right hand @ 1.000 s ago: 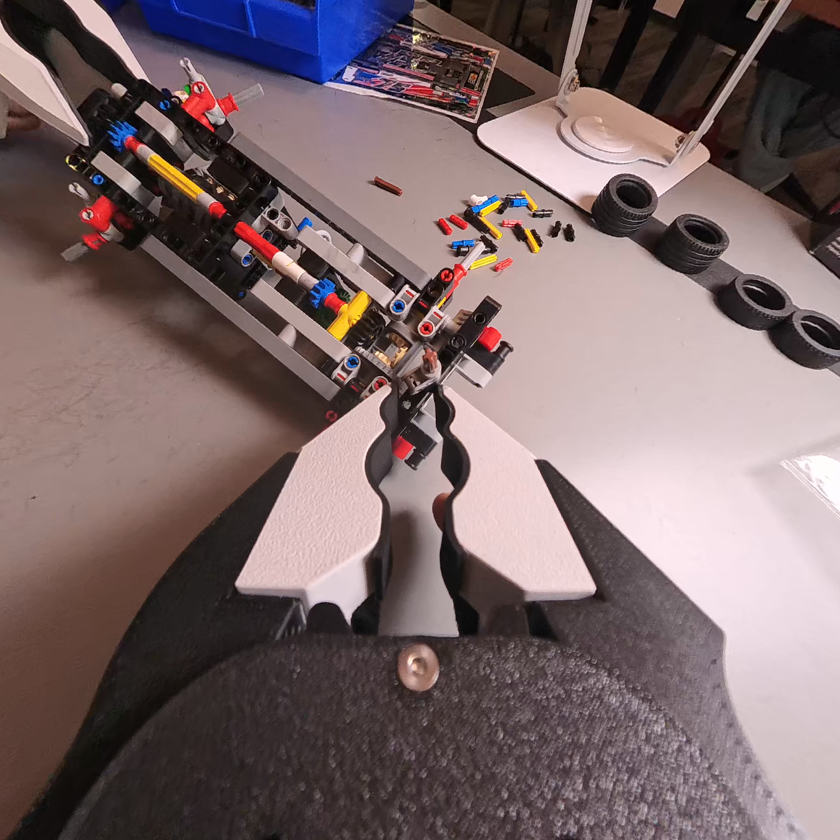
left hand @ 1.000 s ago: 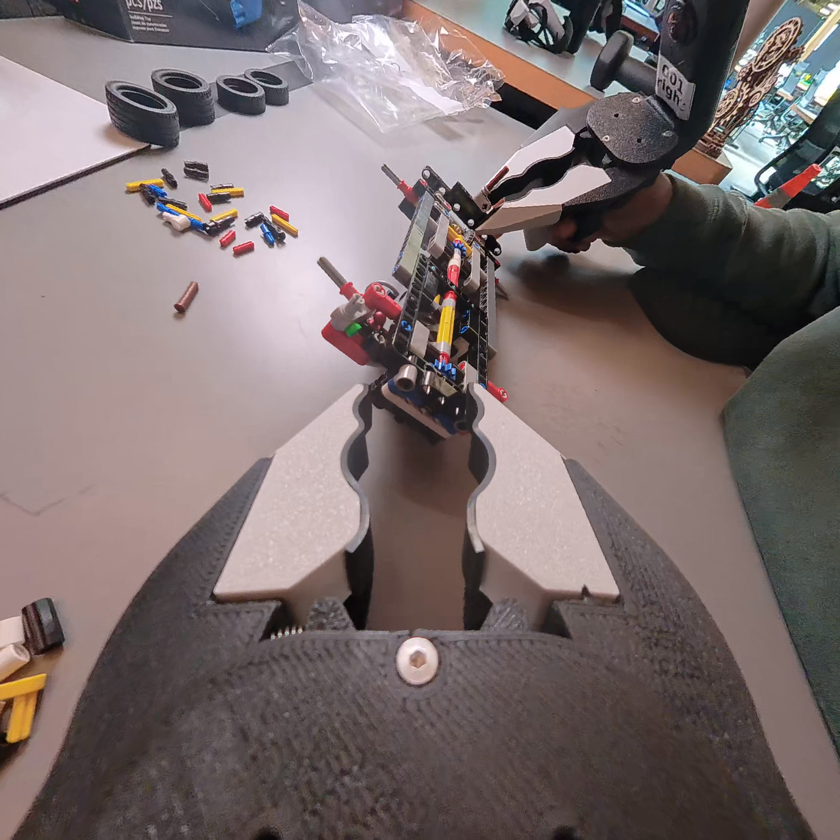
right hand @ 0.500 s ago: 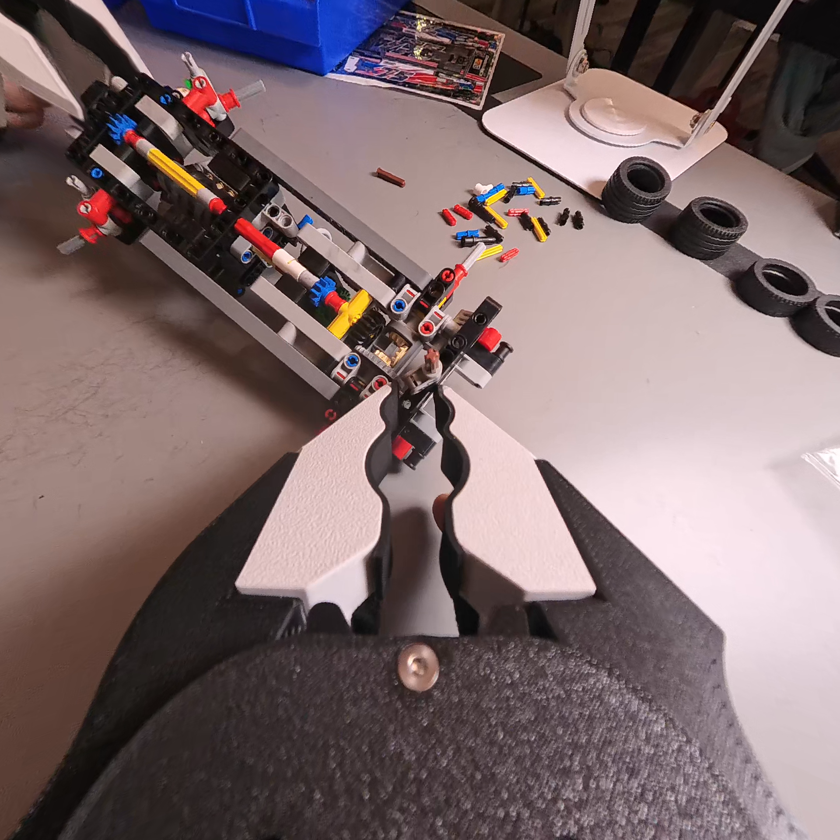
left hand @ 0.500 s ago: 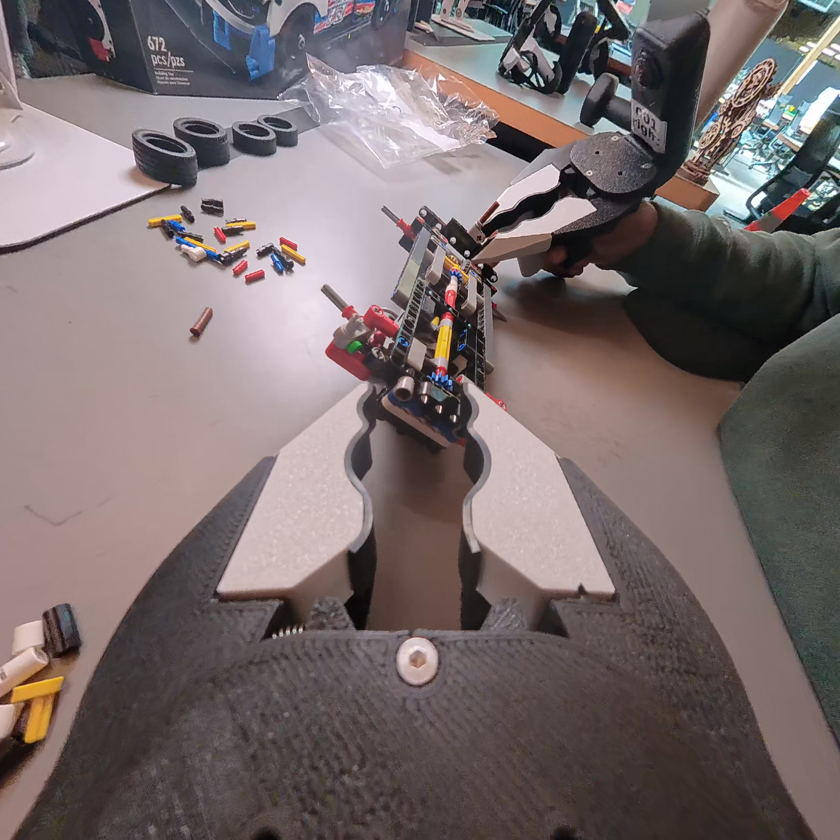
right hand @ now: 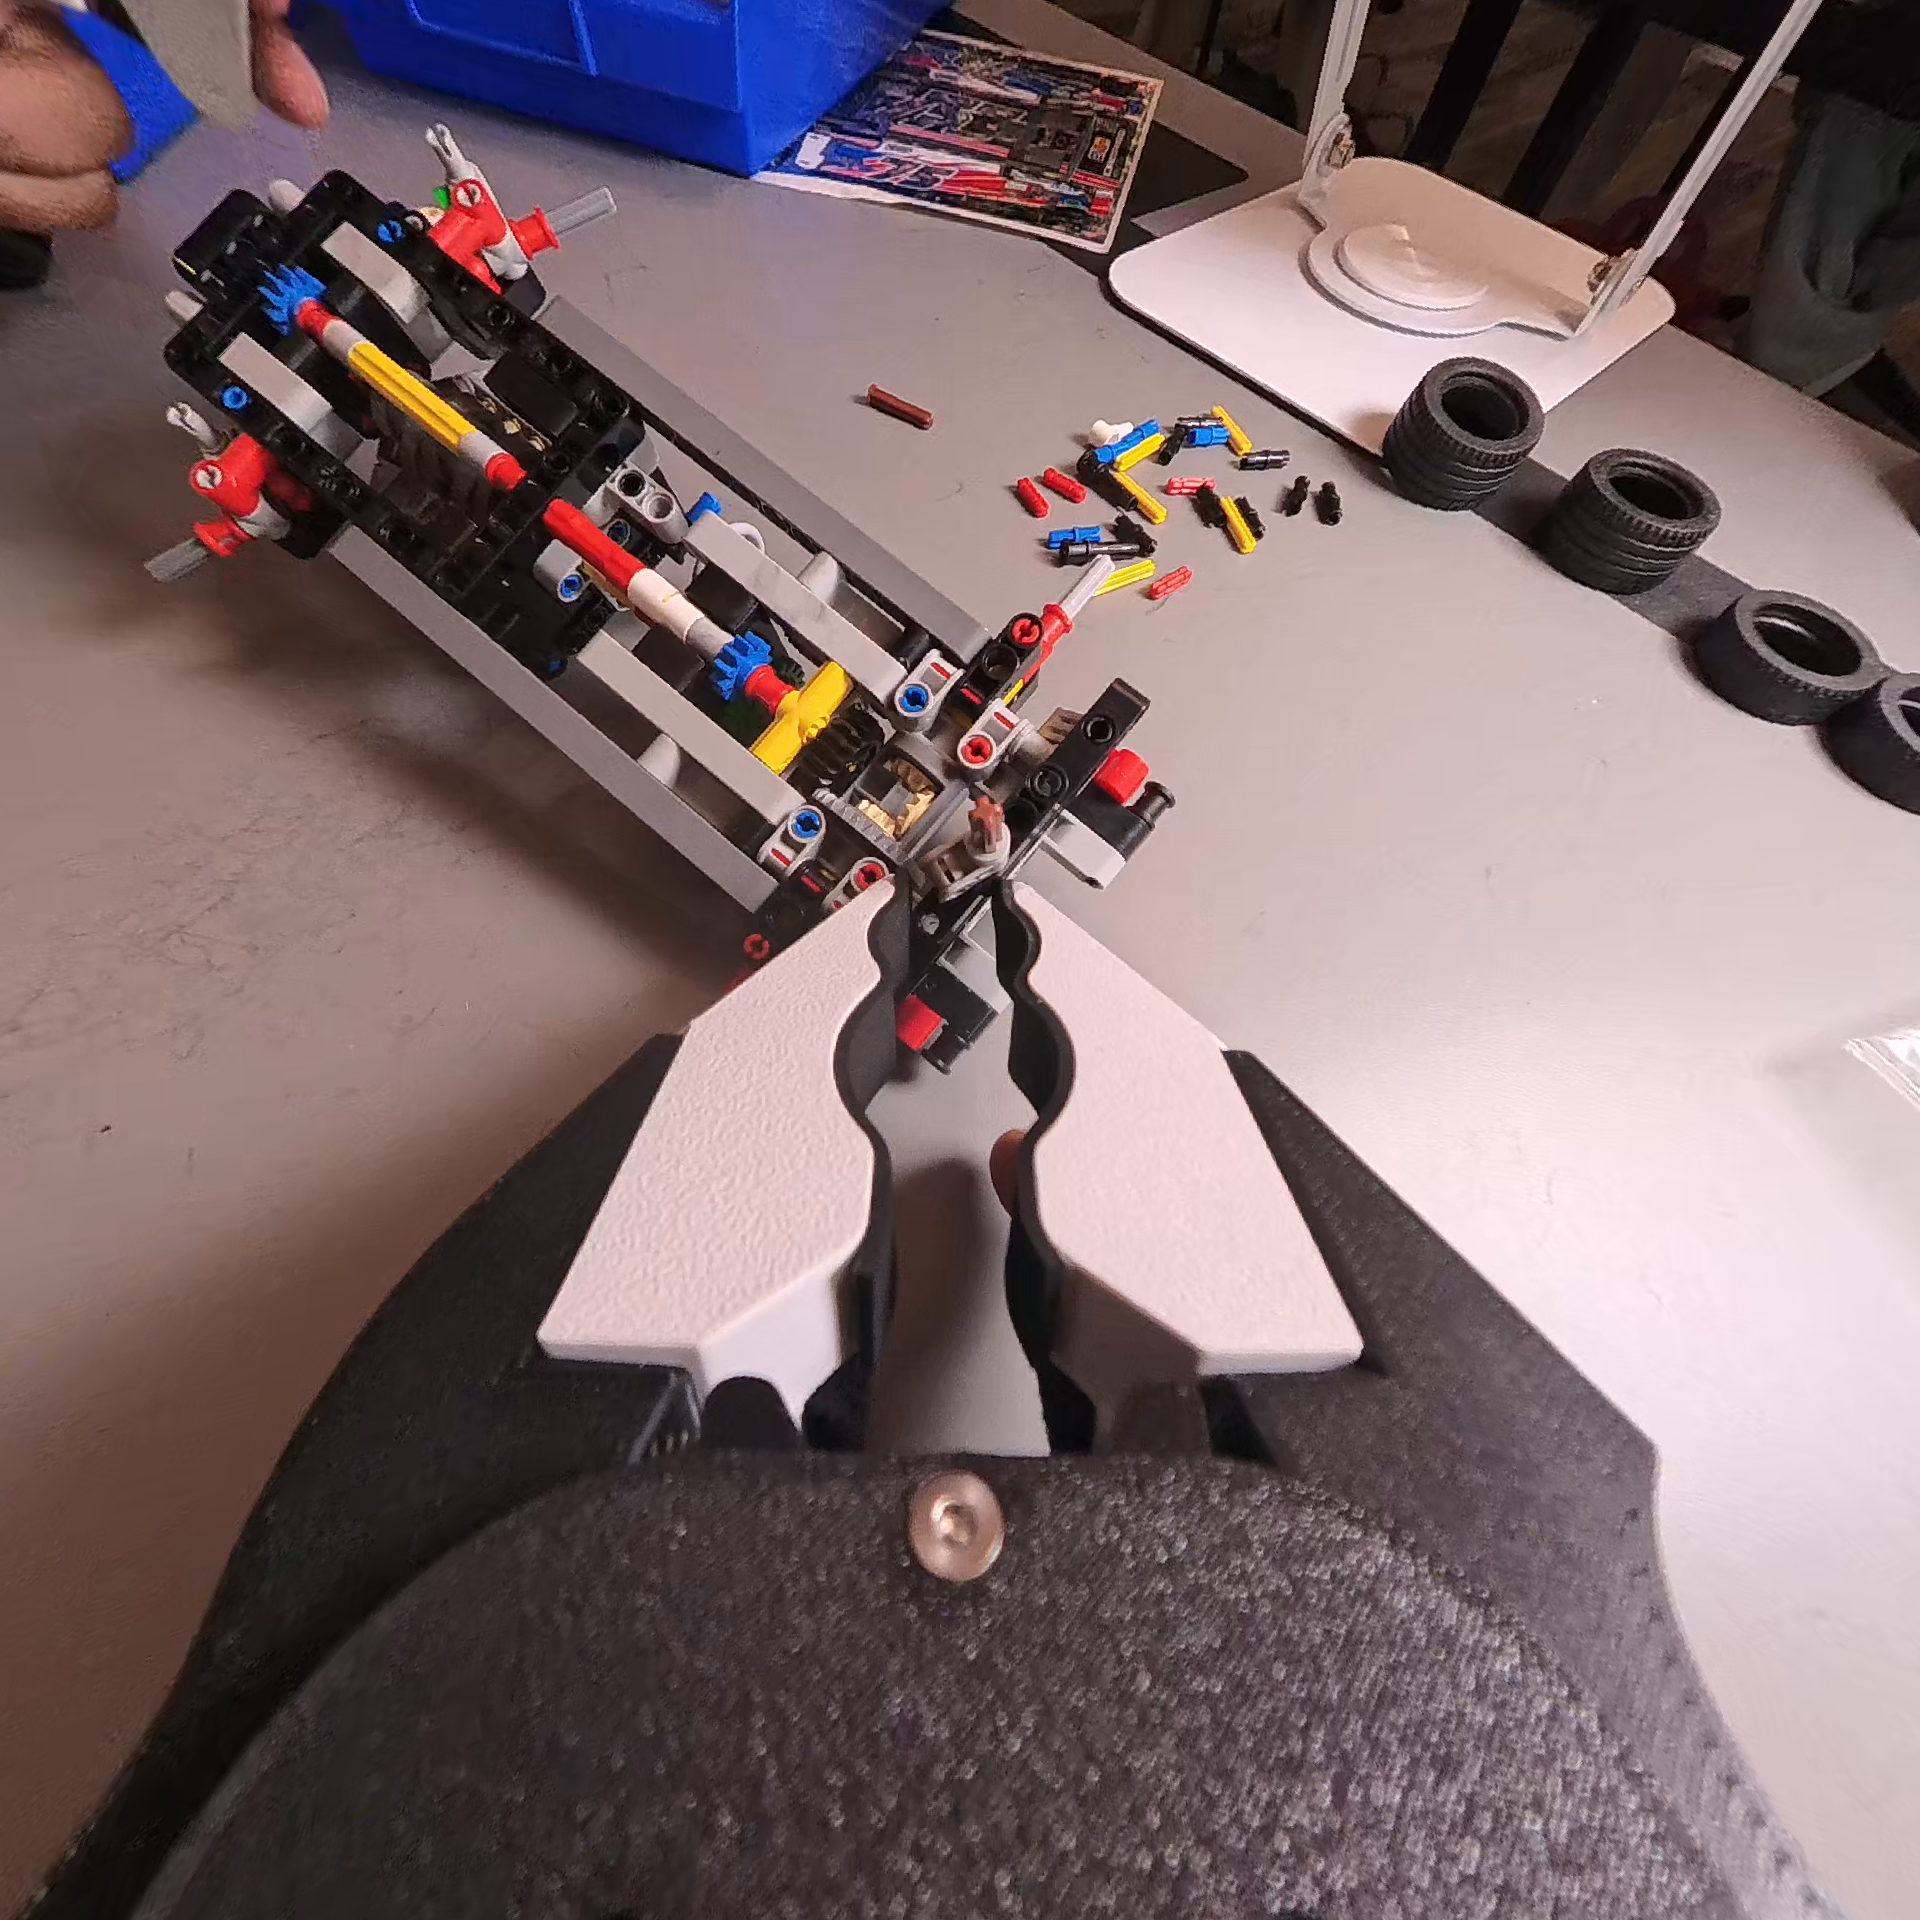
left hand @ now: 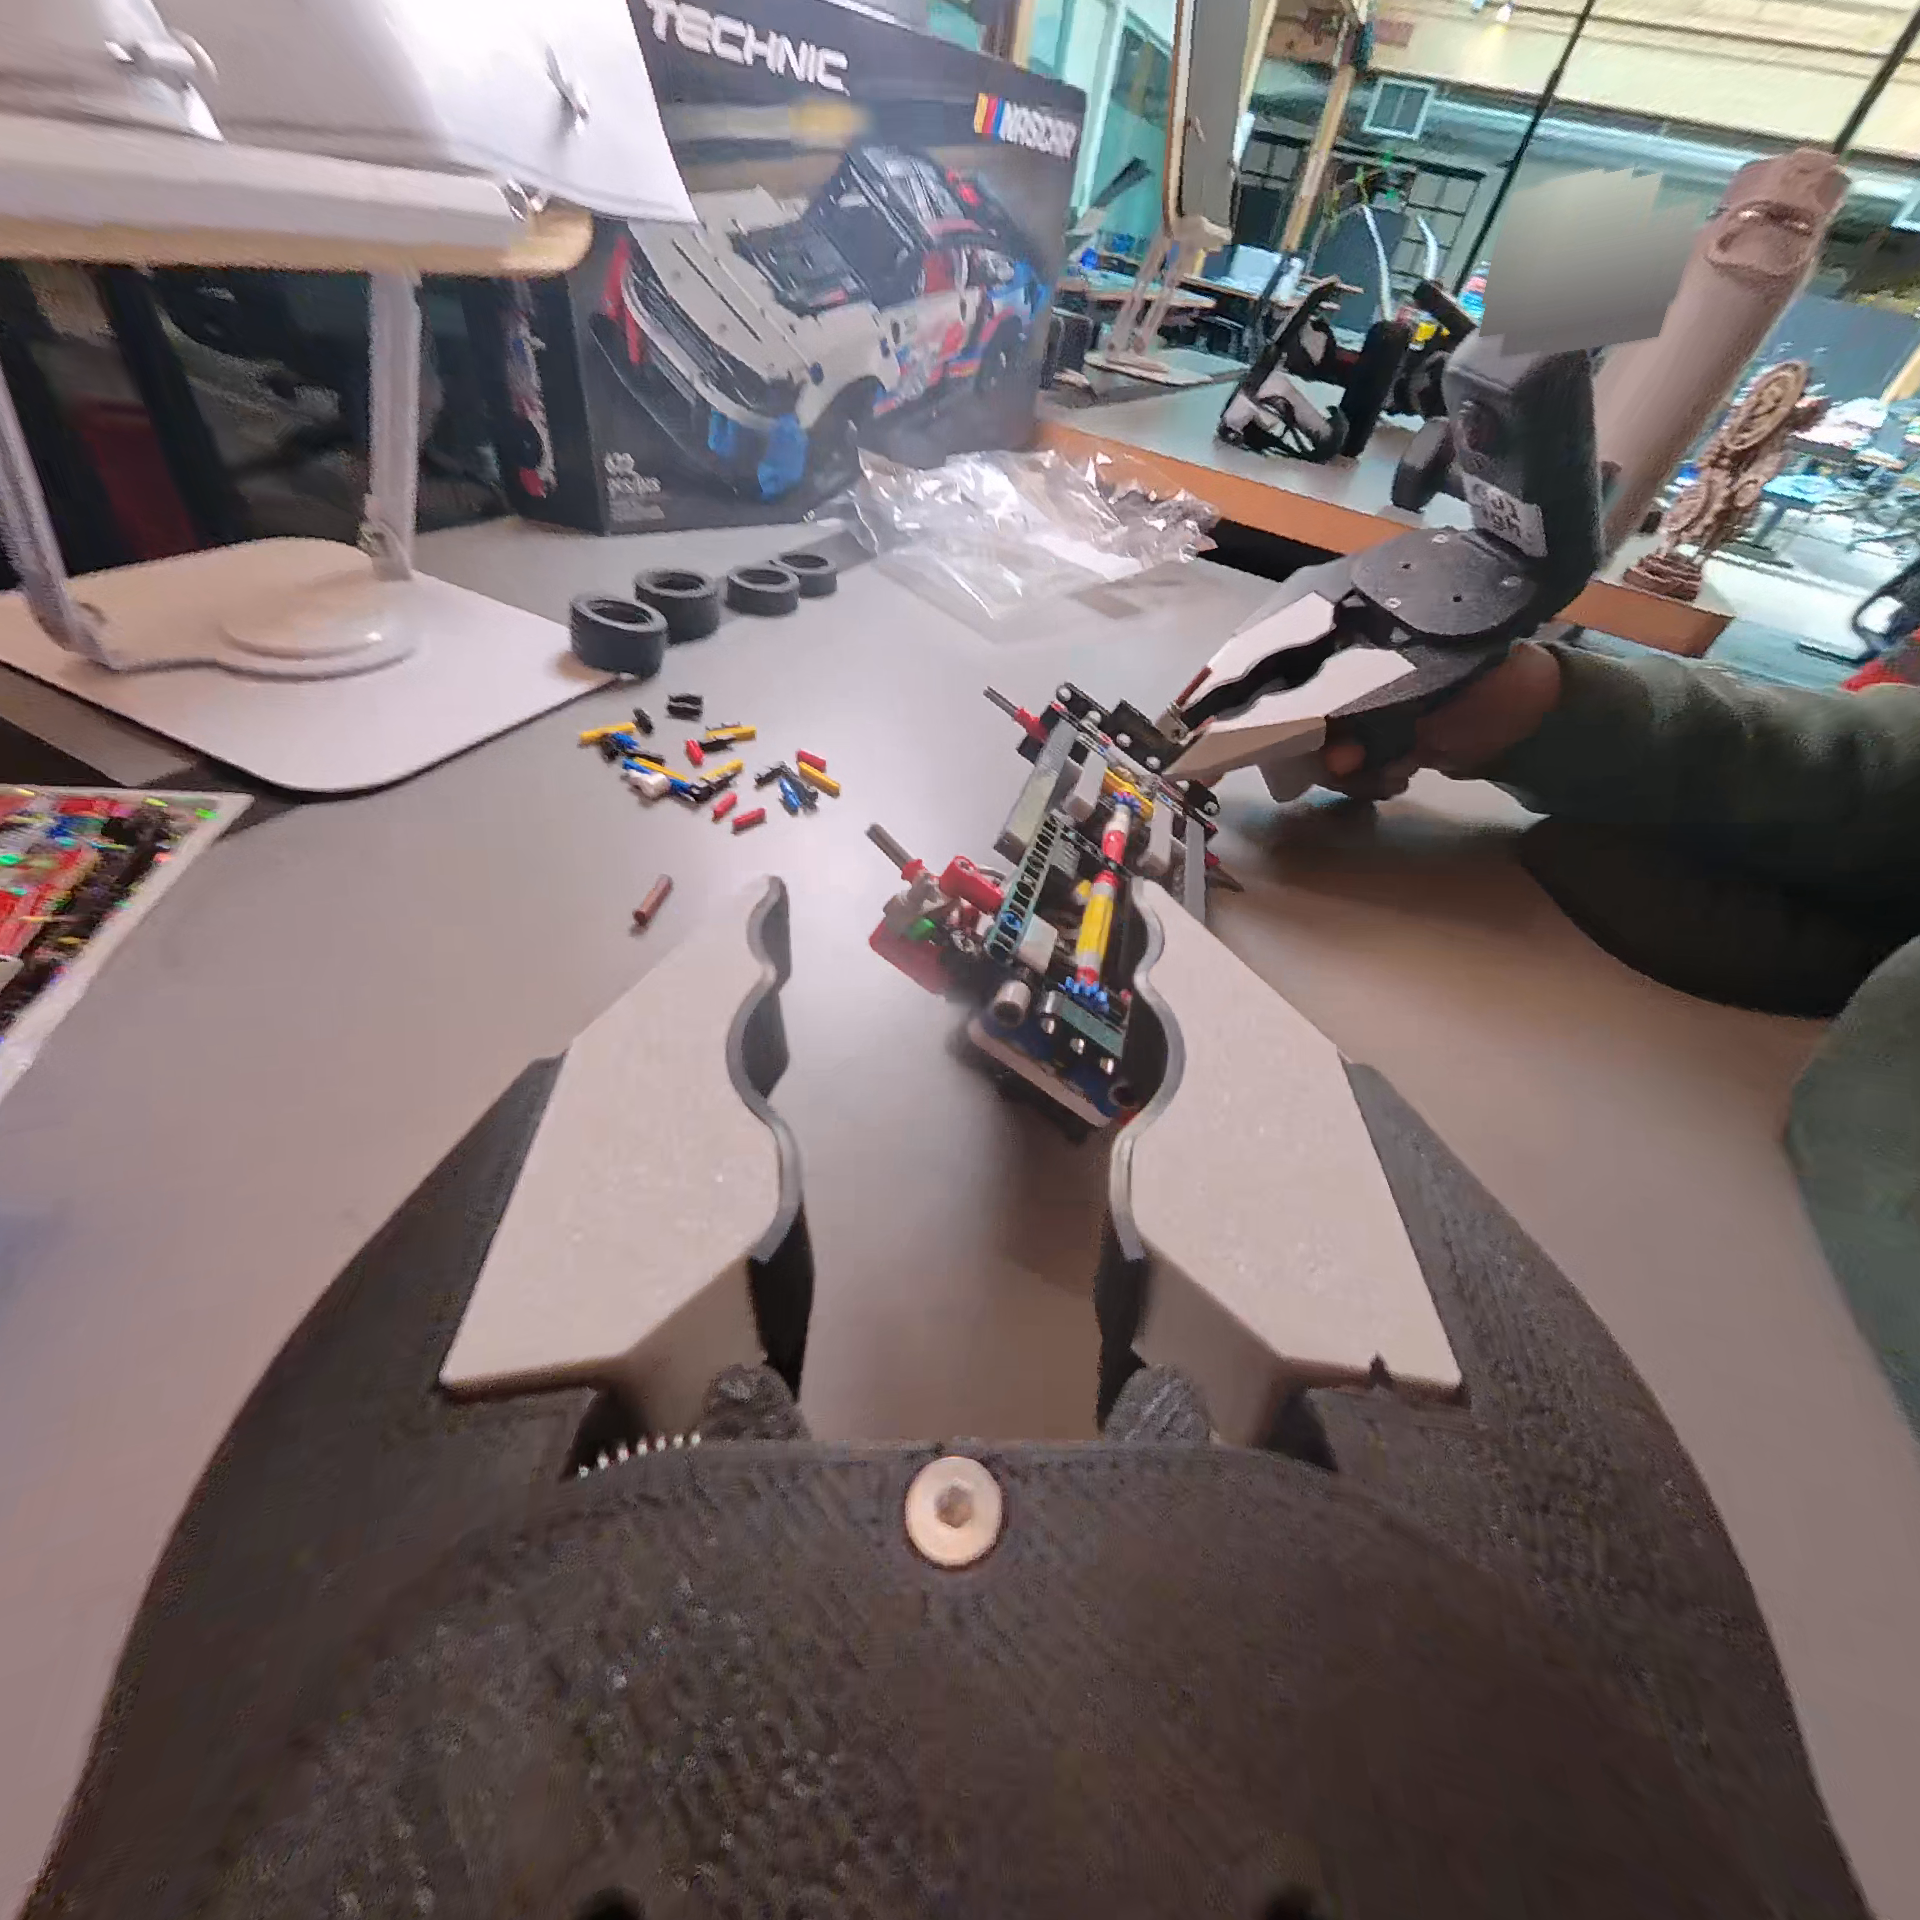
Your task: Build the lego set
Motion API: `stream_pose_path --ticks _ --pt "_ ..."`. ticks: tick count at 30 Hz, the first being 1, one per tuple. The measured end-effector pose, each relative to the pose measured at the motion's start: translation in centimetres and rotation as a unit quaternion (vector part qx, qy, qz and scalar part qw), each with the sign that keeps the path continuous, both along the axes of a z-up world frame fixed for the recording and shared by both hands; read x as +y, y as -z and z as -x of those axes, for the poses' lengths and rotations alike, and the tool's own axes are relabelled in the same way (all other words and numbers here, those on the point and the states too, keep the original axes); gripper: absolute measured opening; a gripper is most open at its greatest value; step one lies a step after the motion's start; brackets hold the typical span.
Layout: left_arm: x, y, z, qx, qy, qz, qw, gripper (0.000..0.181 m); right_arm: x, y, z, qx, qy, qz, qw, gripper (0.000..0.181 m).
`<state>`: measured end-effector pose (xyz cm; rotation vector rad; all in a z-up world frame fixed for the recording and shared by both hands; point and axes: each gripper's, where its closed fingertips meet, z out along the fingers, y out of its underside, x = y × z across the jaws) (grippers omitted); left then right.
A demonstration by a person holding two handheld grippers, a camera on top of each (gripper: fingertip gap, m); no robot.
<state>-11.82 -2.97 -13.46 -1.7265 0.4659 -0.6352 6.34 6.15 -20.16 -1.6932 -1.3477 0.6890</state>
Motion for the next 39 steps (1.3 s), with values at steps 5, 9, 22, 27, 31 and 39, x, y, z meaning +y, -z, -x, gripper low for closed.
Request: stream_pose_path --ticks 5,9,22,27,31,39 --pt "0.5 -1.6 1.5 0.051 -0.064 -0.077 0.994 0.065 0.0 0.0 0.0 0.001 0.000 0.001 1.000 0.013" --pt "0.6 -2.9 2.2 0.099 -0.112 -0.132 0.980 0.062 0.0 0.0 0.0 0.002 0.001 0.000 1.000 0.013" --pt "0.4 -5.1 4.2 0.086 -0.182 -0.179 0.963 0.054 0.2 -0.4 0.1 0.012 0.007 -0.007 1.000 0.012" --pt "0.3 -5.5 4.8 0.076 -0.199 -0.181 0.960 0.052 0.4 -2.3 0.3 0.062 0.014 -0.018 0.998 0.020" --pt "0.4 -5.3 4.9 0.074 -0.200 -0.179 0.960 0.052 0.9 -4.9 0.0 0.126 0.027 -0.041 0.991 0.031" --pt "0.5 -5.0 4.9 0.069 -0.198 -0.166 0.963 0.050 1.7 -7.7 -0.8 0.191 0.052 -0.077 0.977 0.035"
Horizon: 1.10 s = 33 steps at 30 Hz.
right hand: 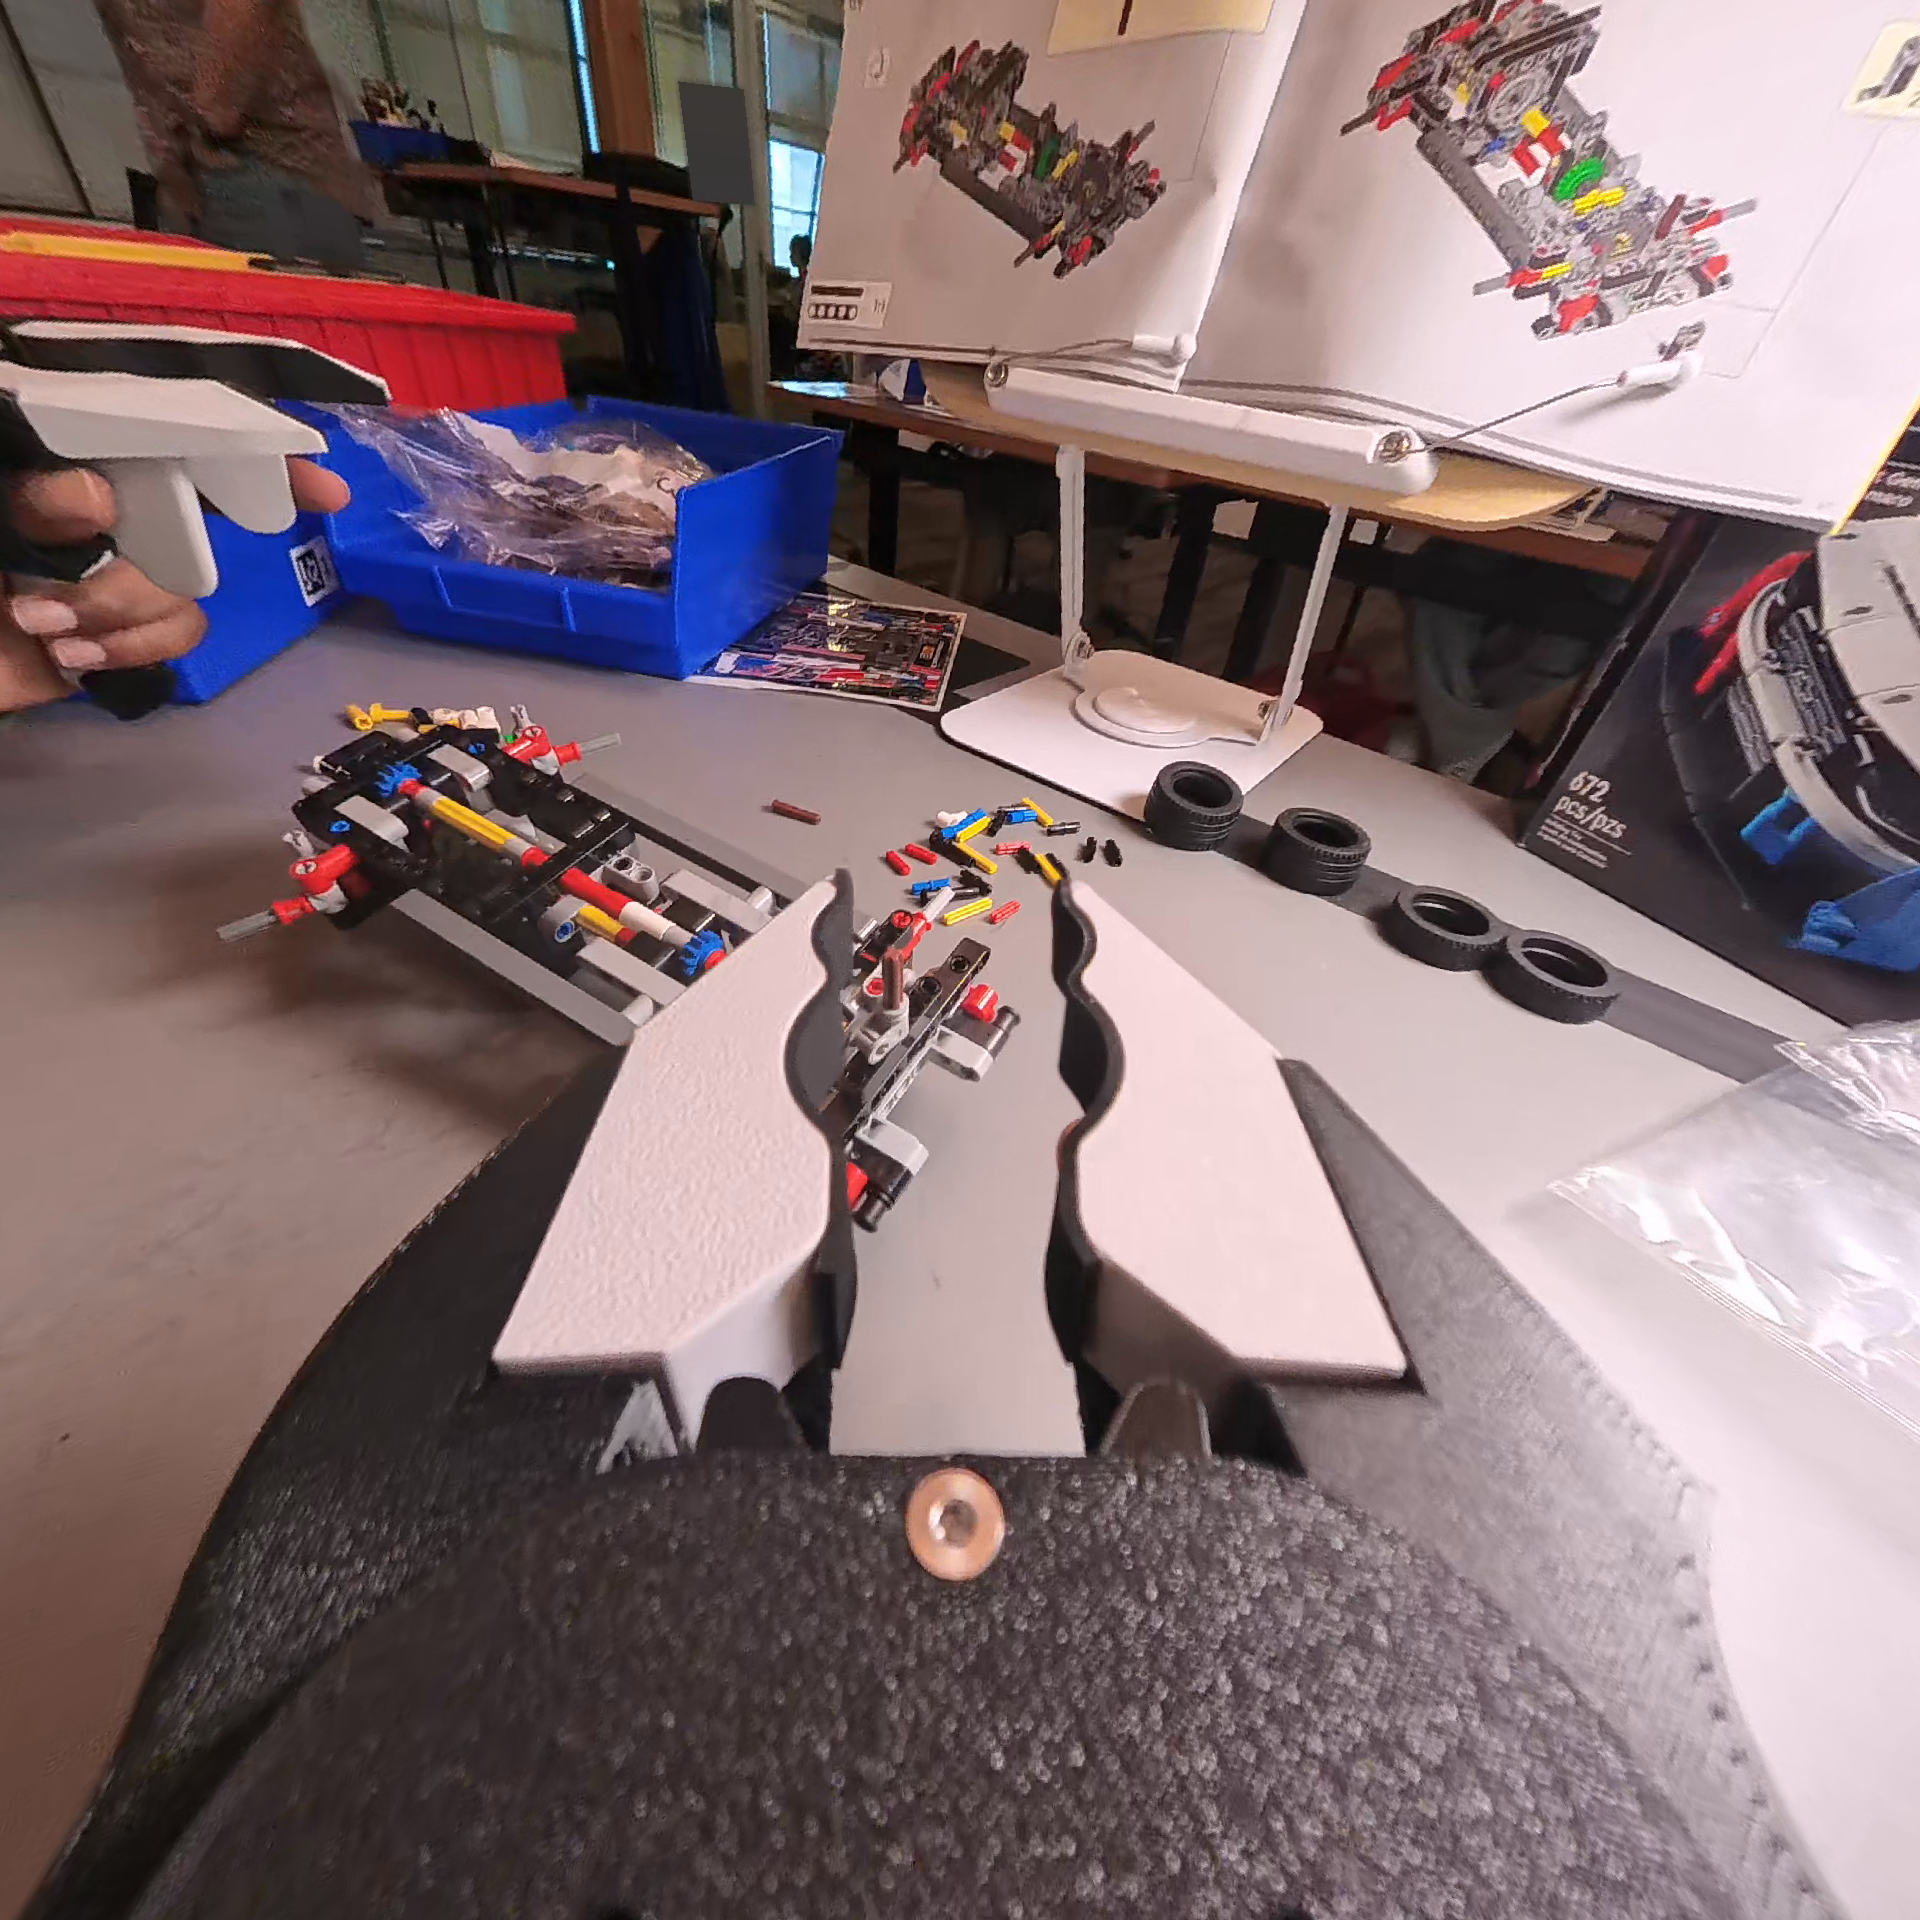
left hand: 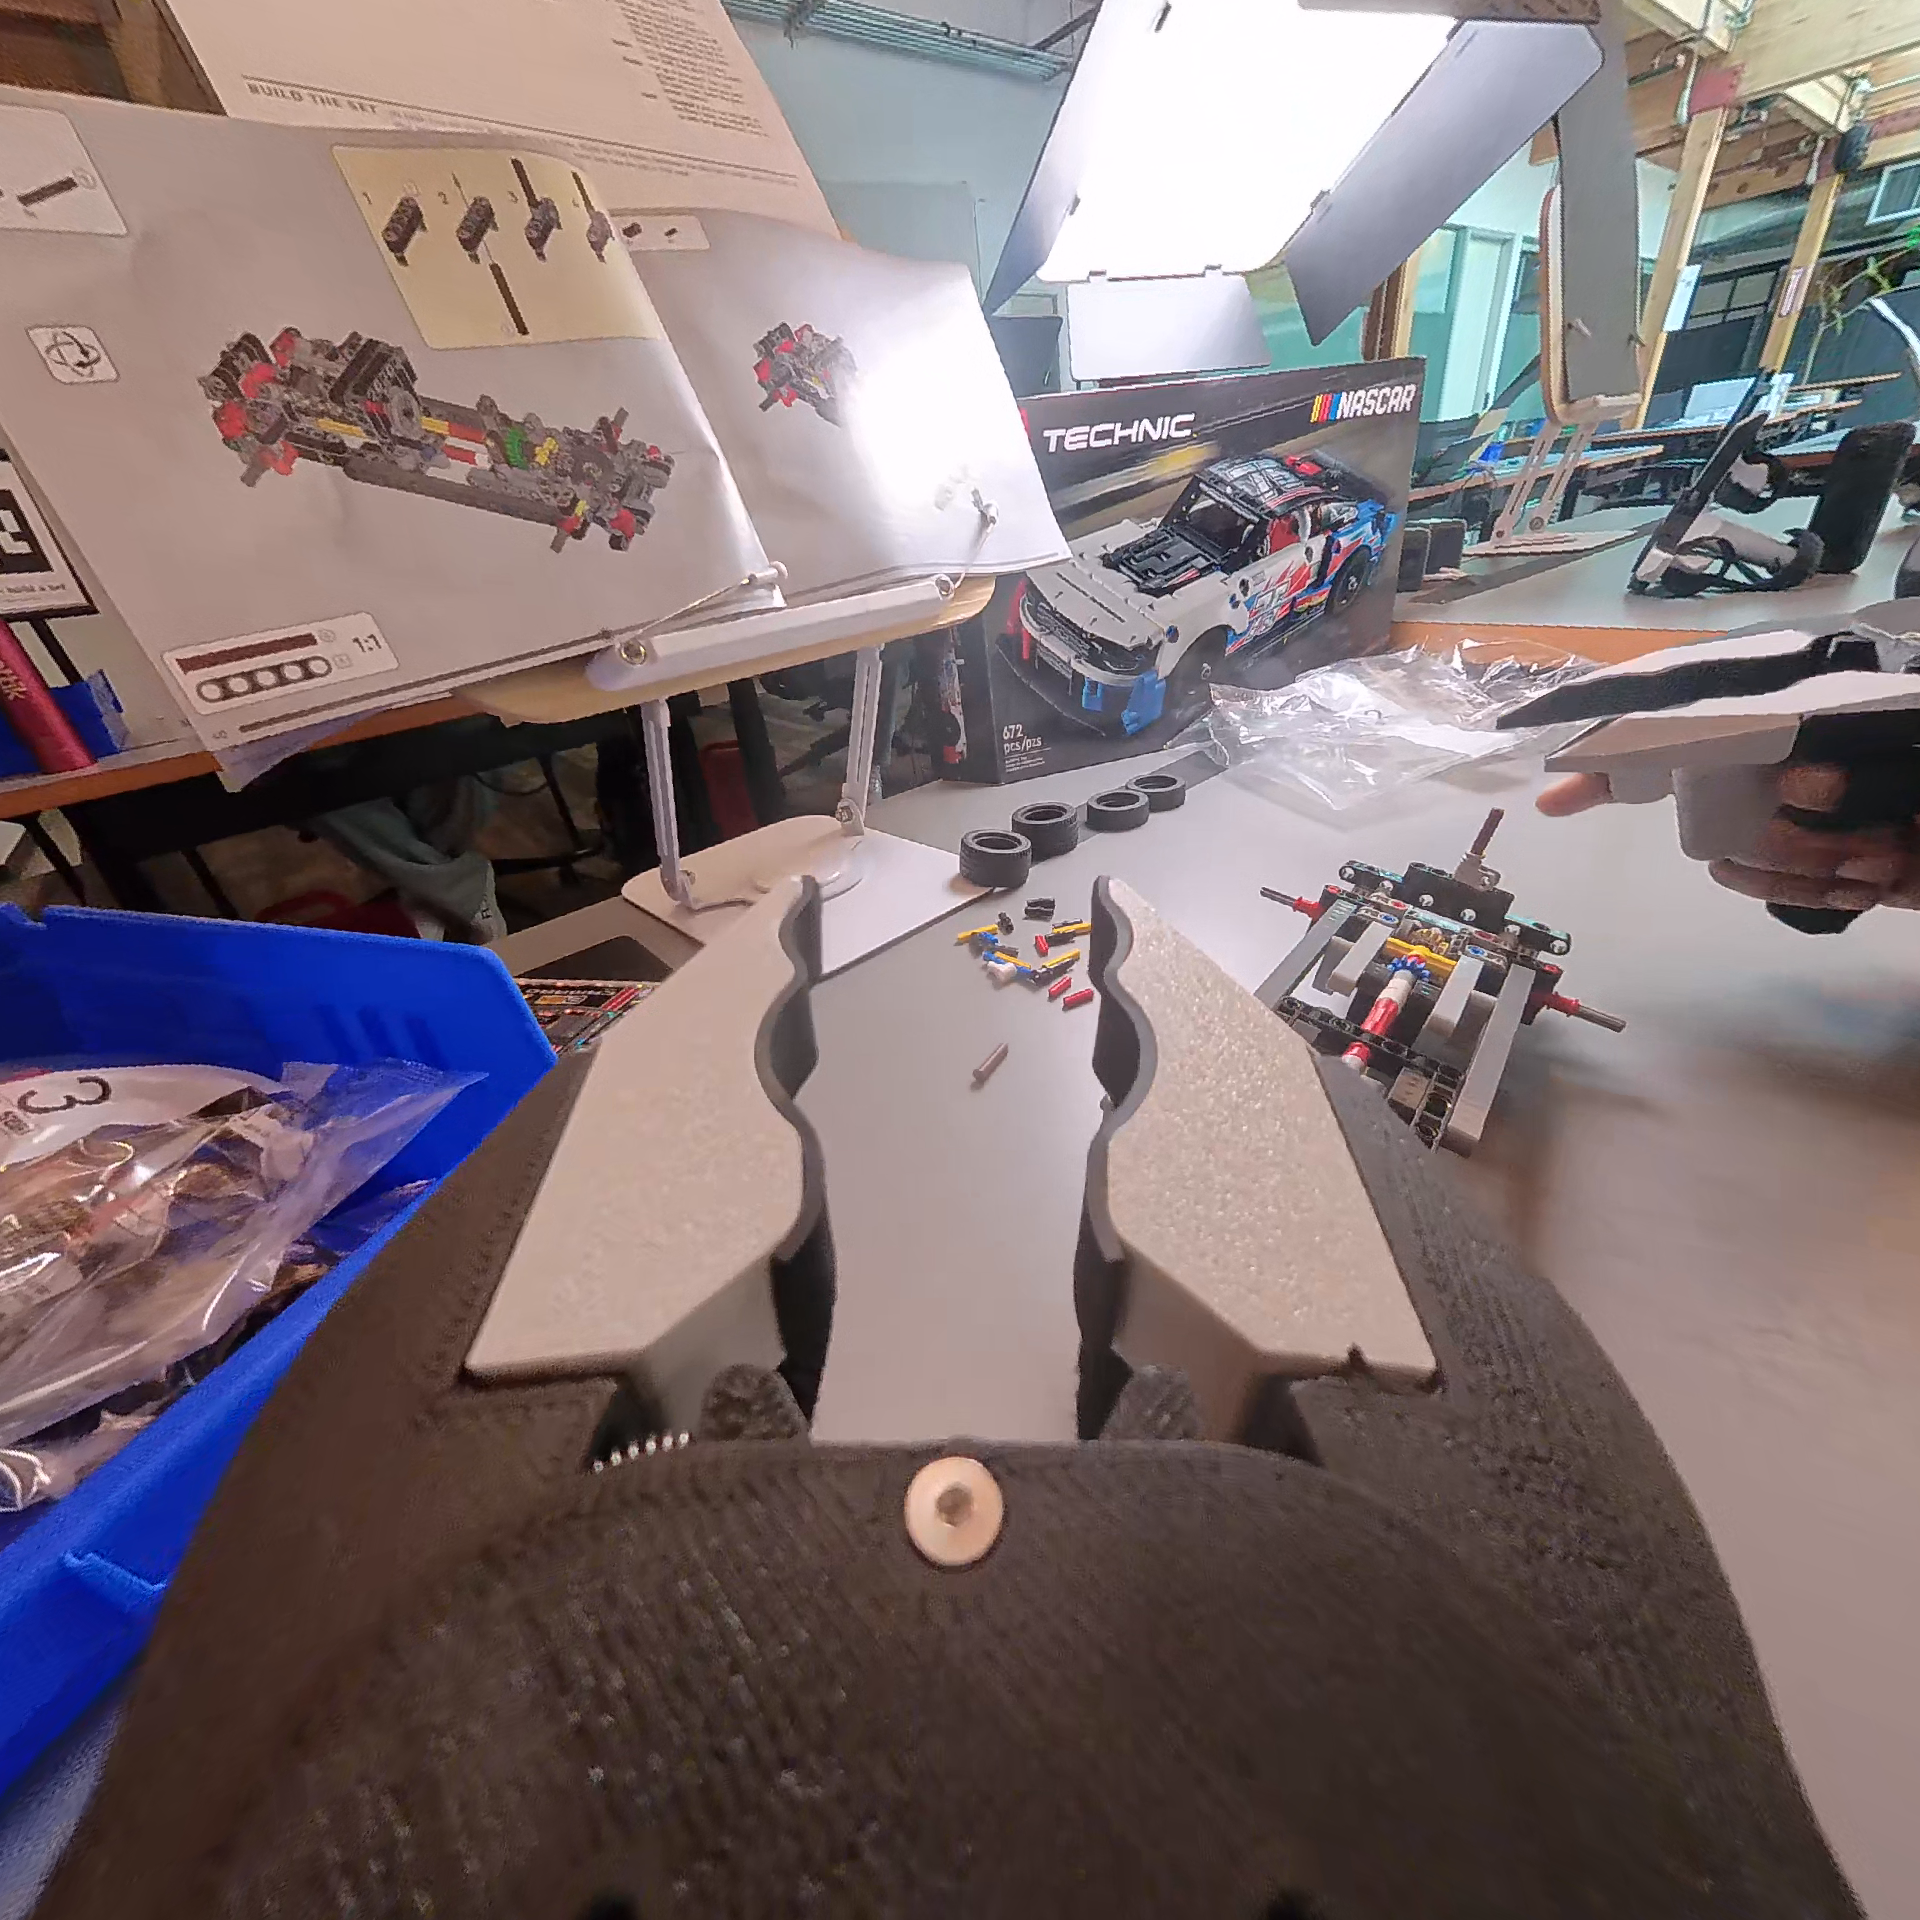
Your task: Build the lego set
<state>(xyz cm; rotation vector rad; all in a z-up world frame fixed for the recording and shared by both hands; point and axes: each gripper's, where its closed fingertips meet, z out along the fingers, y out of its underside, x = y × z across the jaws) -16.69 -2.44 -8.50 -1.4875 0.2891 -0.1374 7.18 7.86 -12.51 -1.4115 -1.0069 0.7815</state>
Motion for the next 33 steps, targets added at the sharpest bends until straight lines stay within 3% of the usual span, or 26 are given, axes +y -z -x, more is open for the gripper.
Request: stream_pose_path --ticks 10,33 --pt "0.17 0.12 0.69 -0.007 -0.014 -0.002 1.000 0.052 0.50 -0.10 -0.25 0.010 0.014 0.002 1.000 0.040" --pt "0.26 0.09 0.84 -0.004 -0.020 -0.014 1.000 0.050 0.30 0.46 0.04 0.000 0.010 0.006 1.000 0.027"
